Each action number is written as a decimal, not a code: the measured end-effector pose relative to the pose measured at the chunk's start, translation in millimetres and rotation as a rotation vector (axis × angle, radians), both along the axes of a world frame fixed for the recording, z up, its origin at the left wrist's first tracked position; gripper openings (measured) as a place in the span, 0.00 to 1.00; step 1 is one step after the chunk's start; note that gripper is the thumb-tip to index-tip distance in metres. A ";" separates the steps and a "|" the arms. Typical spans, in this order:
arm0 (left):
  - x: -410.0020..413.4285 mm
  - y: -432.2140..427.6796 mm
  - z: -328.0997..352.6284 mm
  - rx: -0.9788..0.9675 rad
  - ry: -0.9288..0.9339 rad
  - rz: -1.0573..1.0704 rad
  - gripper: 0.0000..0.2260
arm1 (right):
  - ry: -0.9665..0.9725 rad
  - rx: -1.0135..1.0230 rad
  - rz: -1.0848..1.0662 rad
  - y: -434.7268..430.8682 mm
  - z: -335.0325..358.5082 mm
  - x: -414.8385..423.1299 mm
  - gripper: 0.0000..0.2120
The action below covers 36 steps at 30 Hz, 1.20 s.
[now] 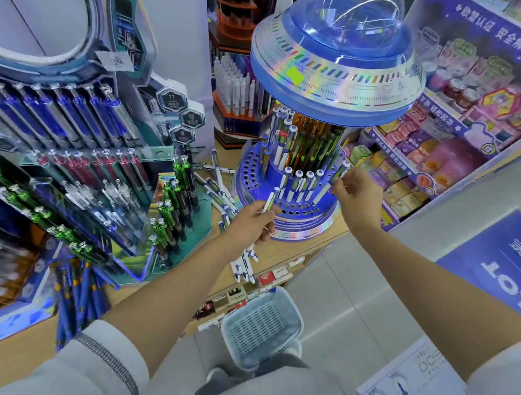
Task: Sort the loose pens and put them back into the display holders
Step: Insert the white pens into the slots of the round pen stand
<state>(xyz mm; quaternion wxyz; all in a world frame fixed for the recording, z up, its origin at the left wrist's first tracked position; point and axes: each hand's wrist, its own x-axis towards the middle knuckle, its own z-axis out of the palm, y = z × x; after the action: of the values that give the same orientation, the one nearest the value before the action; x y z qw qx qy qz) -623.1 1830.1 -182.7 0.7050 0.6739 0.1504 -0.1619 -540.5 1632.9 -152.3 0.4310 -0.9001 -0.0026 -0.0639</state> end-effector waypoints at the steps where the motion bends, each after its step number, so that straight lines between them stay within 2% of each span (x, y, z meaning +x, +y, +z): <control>1: 0.6 -0.9 0.1 0.000 0.010 0.004 0.07 | 0.031 -0.032 0.032 0.0 -1.7 1.2 0.04; 5: 2.6 -5.4 1.4 0.000 0.038 0.025 0.04 | 0.147 -0.177 0.130 2.4 -10.2 1.3 0.13; 7: 2.9 -7.5 3.1 0.009 0.031 0.018 0.04 | 0.162 -0.202 0.139 2.9 -11.1 -0.3 0.13; 9: 2.6 -8.1 3.8 0.014 0.013 0.012 0.02 | 0.168 -0.170 0.104 2.8 -10.5 -3.4 0.10; 12: 2.1 -8.6 4.1 0.006 -0.028 0.003 0.05 | 0.099 0.011 0.027 3.0 -6.0 -16.1 0.10; 13: 1.5 -9.7 4.7 0.009 -0.038 -0.001 0.05 | 0.110 0.069 0.061 2.7 -3.0 -20.6 0.09; 16: 0.1 -15.9 6.8 0.033 -0.063 -0.041 0.06 | 0.363 0.158 0.350 4.7 1.3 -28.2 0.11; 18: -1.1 -21.9 9.1 0.045 -0.085 -0.084 0.07 | 0.439 0.182 0.444 5.9 -1.0 -29.2 0.11; 20: -0.4 -26.5 9.7 0.035 -0.087 -0.090 0.07 | 0.410 0.255 0.401 4.2 -3.5 -29.0 0.11; 22: 2.8 -27.3 5.9 0.091 -0.109 -0.063 0.07 | 0.360 0.421 0.284 -0.5 -2.4 -27.8 0.07; 24: 6.6 -23.8 -2.5 0.350 -0.211 -0.030 0.08 | 0.275 0.519 0.136 -10.2 1.6 -24.3 0.07; 26: 8.0 -17.5 -9.4 0.636 -0.300 -0.003 0.10 | 0.148 0.432 0.043 -19.9 6.2 -20.9 0.05; 27: 7.7 -15.1 -9.9 0.731 -0.320 -0.002 0.12 | 0.099 0.376 0.016 -22.6 8.3 -20.2 0.03; 28: 7.6 -13.8 -10.6 0.790 -0.321 -0.024 0.14 | 0.061 0.322 -0.011 -24.5 8.2 -18.9 0.05; 32: 6.3 -12.9 -12.4 0.803 -0.235 -0.192 0.22 | -0.003 0.163 -0.030 -25.0 2.3 -14.0 0.13; 36: 4.9 -14.4 -14.4 0.803 -0.201 -0.250 0.24 | -0.040 0.116 0.044 -19.1 5.4 -10.8 0.16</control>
<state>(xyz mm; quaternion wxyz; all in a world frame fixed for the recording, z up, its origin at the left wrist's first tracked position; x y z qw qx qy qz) -618.3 1815.7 -197.2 0.3729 0.9202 0.0495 -0.1084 -551.3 1613.8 -146.9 0.4837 -0.8718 -0.0275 -0.0724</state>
